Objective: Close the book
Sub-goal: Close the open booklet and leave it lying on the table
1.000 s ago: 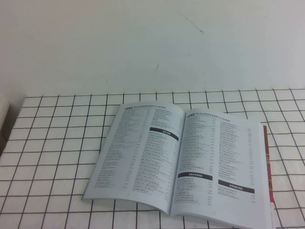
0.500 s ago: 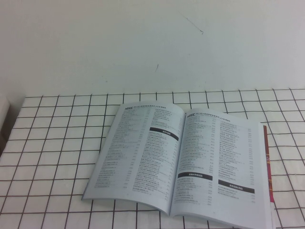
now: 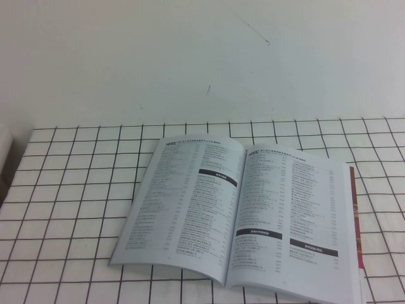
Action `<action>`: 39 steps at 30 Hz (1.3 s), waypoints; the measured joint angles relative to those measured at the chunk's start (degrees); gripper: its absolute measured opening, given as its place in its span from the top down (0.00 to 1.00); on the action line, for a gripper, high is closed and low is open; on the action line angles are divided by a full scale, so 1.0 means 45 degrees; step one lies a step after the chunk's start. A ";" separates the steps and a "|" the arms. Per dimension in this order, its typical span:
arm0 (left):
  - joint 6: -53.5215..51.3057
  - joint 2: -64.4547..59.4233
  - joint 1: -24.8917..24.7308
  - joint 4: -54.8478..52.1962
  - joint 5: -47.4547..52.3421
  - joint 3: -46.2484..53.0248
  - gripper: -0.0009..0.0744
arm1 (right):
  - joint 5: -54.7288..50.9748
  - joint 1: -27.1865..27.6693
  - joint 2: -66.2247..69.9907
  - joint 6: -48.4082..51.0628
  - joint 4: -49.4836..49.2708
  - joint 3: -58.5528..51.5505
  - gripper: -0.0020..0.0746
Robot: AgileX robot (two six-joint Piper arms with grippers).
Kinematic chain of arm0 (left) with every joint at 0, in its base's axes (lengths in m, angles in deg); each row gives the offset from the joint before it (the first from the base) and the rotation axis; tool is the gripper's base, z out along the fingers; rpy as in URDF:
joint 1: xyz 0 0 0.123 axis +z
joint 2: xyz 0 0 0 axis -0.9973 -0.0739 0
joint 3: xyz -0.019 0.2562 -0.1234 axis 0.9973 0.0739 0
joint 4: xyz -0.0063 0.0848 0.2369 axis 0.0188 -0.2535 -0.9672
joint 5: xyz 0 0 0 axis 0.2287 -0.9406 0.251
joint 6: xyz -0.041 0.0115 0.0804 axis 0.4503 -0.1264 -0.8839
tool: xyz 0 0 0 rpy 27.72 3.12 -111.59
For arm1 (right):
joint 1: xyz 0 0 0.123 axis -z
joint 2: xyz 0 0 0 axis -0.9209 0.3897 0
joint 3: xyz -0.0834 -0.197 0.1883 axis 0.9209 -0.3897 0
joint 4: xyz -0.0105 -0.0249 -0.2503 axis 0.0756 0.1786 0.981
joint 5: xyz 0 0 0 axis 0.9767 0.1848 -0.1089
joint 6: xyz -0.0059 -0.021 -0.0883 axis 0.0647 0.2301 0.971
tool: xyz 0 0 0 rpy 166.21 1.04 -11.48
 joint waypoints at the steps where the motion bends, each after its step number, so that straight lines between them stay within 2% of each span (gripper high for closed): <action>1: -0.0024 0.0000 0.0000 0.0000 0.0028 0.0000 0.99 | 0.0311 0.0000 0.0000 0.0038 -0.0027 0.0000 0.98; 5: -0.0446 0.0020 0.0000 0.0096 0.0414 0.0000 0.99 | 0.1013 0.0000 0.0000 0.0140 -0.0145 0.0000 0.98; 8: -0.0809 0.0020 0.0000 0.0424 0.2295 -0.0387 0.99 | 0.0525 0.0000 0.0000 0.0159 -0.0230 0.0142 0.98; 11: -0.0924 -0.0015 0.0000 0.0475 0.4120 -0.1381 0.99 | -0.1312 0.0000 0.0205 0.0191 -0.0298 0.1221 0.98; 15: -0.1011 -0.0915 0.0000 0.0555 0.5484 -0.3107 0.99 | -0.3840 0.0000 0.1270 0.0191 -0.0318 0.3408 0.98; 24: -0.1031 -0.6189 0.0000 0.0614 0.9645 -0.6789 0.99 | -1.0001 0.0000 0.6264 0.0413 -0.0705 0.8210 0.98; 27: -0.1113 -0.8421 0.0000 0.1168 1.0361 -0.7595 0.99 | -1.1071 0.0000 0.8195 0.1433 -0.1582 0.9150 0.98; 31: -0.1497 -1.1134 0.0000 0.2599 1.0957 -0.8608 0.99 | -1.1548 0.0000 1.0880 0.4055 -0.3905 0.9874 0.98; 39: -0.4247 -1.5294 0.0000 0.5557 1.1355 -1.0380 0.99 | -1.1252 -0.0437 1.5526 0.8953 -0.8300 1.0184 0.98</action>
